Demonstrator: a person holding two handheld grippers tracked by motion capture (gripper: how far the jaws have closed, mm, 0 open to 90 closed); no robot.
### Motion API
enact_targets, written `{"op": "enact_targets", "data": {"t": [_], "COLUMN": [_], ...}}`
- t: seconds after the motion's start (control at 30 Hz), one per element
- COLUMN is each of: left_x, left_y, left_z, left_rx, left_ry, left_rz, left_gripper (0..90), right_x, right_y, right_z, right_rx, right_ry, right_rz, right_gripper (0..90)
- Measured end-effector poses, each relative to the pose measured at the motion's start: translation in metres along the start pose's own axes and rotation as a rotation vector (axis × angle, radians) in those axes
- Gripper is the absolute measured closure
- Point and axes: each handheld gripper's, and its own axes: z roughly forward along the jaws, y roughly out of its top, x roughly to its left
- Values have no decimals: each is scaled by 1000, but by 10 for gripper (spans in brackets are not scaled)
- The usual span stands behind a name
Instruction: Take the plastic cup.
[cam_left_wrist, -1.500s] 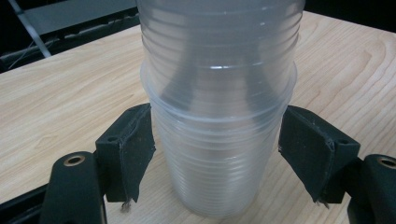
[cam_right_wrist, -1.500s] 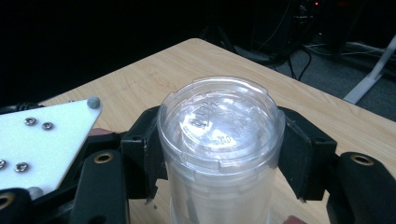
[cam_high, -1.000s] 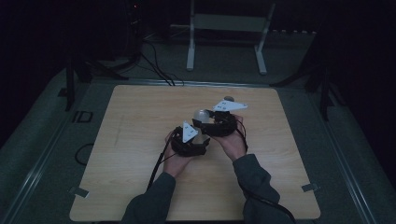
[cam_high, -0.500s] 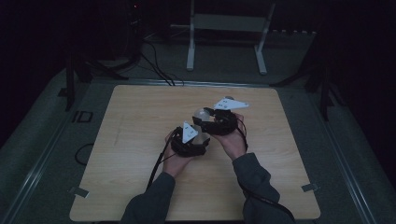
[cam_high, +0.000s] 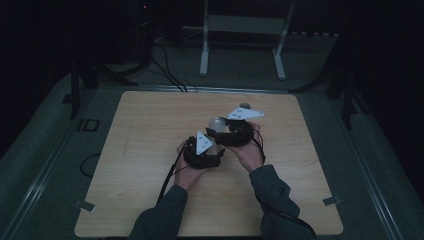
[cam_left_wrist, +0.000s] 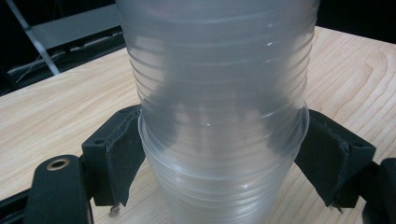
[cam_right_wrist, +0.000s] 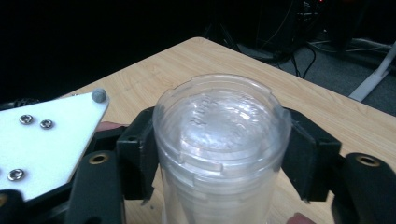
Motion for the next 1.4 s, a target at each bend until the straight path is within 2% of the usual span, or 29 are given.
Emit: {"op": "enact_targets", "data": {"t": [0.13, 0.27, 0.37, 0.47, 0.63, 0.87, 1.4], "left_x": [1, 1, 2, 3, 2, 5, 6], "left_y": [0, -2, -3, -3, -1, 1, 0], "left_z": [0, 0, 0, -1, -3, -2, -3], "left_rx": [-9, -4, 1, -7, -32, -40, -48], "left_ry": [-2, -8, -7, -9, -6, -26, -26], "left_rz": [-4, -10, -10, -17, -29, -59, -61], "left_gripper": [187, 182, 210, 211, 158, 197, 180], "right_x": [3, 3, 3, 4, 5, 5, 6], "right_y": [4, 7, 9, 11, 8, 4, 4], "right_z": [0, -4, -5, -6, -4, -1, -1], "right_rx": [-7, -34, -40, -40, -25, -21, -50], "right_ry": [-19, -20, -18, -16, -9, -1, -3], "right_rz": [-18, 2, 2, -1, 5, 20, 19], "right_gripper": [396, 396, 396, 396, 396, 396, 396]}}
